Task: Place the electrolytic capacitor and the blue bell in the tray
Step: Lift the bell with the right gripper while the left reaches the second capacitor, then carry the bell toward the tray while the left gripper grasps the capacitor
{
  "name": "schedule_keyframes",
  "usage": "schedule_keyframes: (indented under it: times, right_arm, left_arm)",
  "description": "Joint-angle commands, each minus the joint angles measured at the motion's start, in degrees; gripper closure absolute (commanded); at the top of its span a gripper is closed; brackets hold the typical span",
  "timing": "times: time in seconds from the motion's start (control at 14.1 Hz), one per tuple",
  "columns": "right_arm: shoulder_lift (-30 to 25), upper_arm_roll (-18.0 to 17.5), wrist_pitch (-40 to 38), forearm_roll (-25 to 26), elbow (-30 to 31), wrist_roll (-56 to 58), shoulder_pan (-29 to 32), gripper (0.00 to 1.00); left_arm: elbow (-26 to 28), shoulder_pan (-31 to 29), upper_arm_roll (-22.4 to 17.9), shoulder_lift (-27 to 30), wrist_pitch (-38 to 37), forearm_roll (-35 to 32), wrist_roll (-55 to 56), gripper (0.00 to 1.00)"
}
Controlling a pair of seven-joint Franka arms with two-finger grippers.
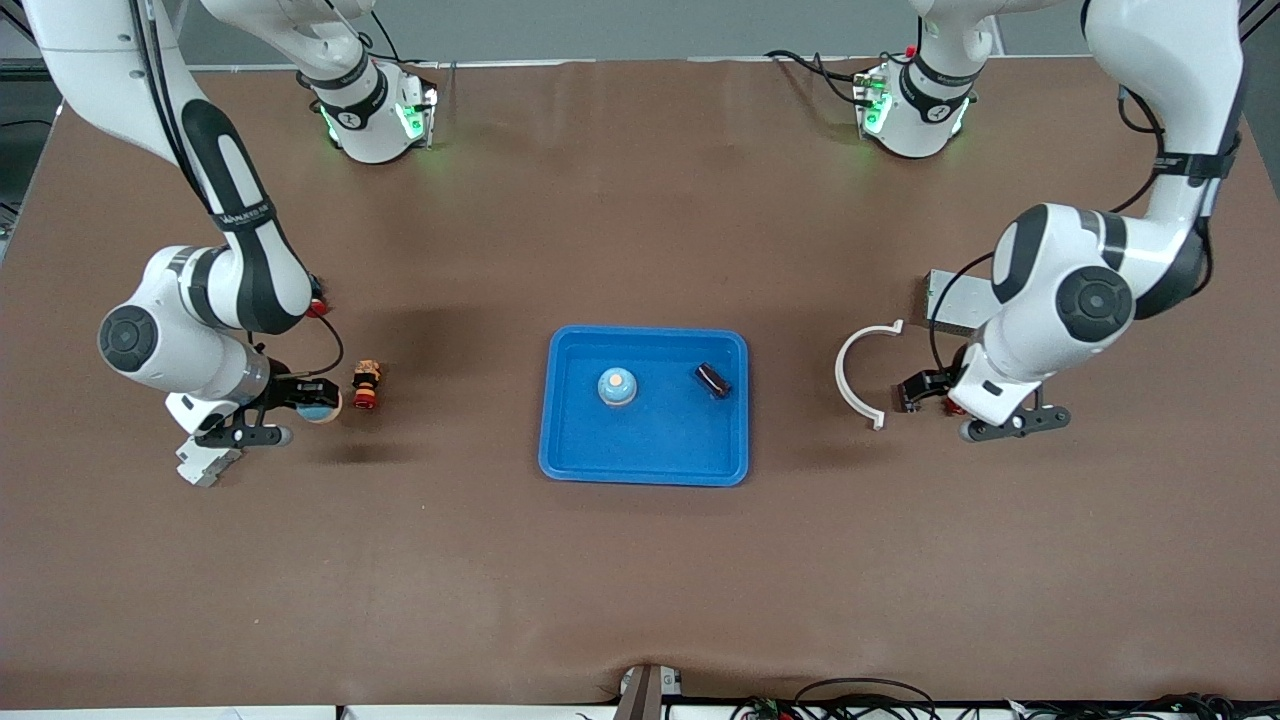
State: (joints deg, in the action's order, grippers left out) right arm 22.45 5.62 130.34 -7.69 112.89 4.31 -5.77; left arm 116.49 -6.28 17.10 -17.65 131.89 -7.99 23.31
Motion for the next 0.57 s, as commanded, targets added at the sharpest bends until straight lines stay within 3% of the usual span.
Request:
schedule_keyframes:
  times: [0.0,0.21,0.5]
  right_arm:
    - [-0.83,0.09,-7.36,-0.48,-6.96,-7.45,-3.01,1.0]
    - [-0.65,0.09,-12.56,-0.48,-12.95,-18.77,-8.45,1.0]
    - [0.14,0.18,-10.99,-0.13,-15.32,-38.37,-18.99,1.0]
  left_arm:
    - [5.84,-0.83,0.39,0.87,6.7,-2.72,-1.08,0.0]
    - [5.5,-1.1,0.21,-2.64,8.2,-4.92,-1.08,0.0]
    - [4.01,-1.97,0.04,-5.45,8.91,-5.37,-0.82,0.0]
